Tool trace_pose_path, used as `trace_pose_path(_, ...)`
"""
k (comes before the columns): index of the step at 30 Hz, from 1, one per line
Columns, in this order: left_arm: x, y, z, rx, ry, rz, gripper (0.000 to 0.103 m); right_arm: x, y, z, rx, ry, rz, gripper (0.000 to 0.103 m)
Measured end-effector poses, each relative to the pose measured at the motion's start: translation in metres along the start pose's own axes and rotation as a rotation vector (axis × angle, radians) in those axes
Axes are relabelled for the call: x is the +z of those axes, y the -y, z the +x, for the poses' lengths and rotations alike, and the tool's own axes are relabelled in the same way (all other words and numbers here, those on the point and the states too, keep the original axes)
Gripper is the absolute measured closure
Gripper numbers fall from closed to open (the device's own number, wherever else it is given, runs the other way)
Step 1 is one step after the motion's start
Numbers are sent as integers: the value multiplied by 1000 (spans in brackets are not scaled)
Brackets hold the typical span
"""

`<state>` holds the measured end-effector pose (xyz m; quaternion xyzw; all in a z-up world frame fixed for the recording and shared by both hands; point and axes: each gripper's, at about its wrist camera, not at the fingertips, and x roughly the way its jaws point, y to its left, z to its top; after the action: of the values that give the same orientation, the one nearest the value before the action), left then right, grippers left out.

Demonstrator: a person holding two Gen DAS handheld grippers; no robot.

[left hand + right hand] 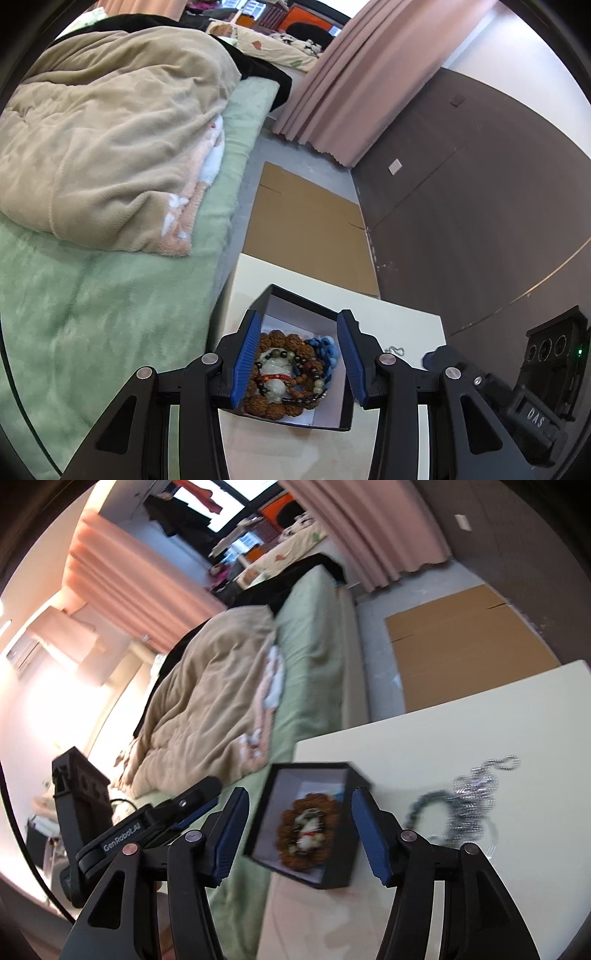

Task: Organize jewelry
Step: 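Lower the green-black bead bracelet into the black box and open the right gripper, then move the open left gripper onto the silver chain necklace and close it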

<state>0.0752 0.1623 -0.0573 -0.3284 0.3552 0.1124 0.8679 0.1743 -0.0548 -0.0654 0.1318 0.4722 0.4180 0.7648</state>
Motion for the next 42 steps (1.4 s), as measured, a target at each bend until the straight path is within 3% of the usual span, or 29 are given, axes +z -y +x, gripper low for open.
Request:
trace_pose_path(12, -15, 45, 23, -22, -50, 108, 59, 15, 51, -57, -126, 79, 75, 44)
trace_pose_path(31, -48, 118, 76, -61, -148, 306, 59, 23, 106, -78, -244, 27, 164, 44)
trace_pose_path(42, -53, 150, 121, -28, -228, 424, 59, 35, 140, -99, -215, 58, 277, 44)
